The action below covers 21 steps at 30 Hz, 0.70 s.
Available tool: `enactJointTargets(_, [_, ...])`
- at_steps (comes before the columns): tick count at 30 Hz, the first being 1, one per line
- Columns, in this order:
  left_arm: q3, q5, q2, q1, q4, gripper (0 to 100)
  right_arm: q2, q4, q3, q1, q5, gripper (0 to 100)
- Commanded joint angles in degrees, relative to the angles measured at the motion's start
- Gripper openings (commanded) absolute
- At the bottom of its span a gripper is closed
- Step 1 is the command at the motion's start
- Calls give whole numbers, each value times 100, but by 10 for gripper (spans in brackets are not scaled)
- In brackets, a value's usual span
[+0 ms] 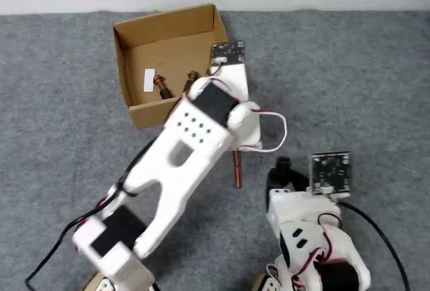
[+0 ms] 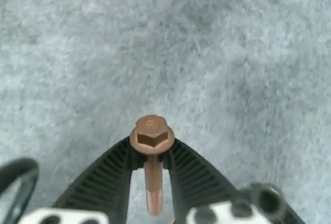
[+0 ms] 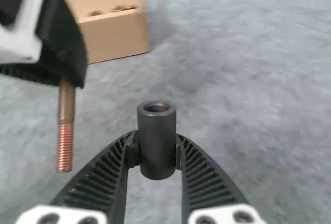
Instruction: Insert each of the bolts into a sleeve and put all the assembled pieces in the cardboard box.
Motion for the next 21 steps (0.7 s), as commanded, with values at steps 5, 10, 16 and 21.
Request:
enactJointTargets(5, [1103, -149, -1881, -53, -237, 4, 22, -31, -44, -998, 105, 8])
enactJointTargets(10, [1938, -167, -3086, -396, -413, 4, 40, -40, -35, -1587, 105, 8])
enactJointTargets(16, [3512, -176, -4703, -800, -1266, 4, 40, -40, -35, -2000, 105, 8])
enactJointTargets(21, [4813, -176, -6259, -800, -2207, 4, 31, -40, -44, -2202, 105, 8])
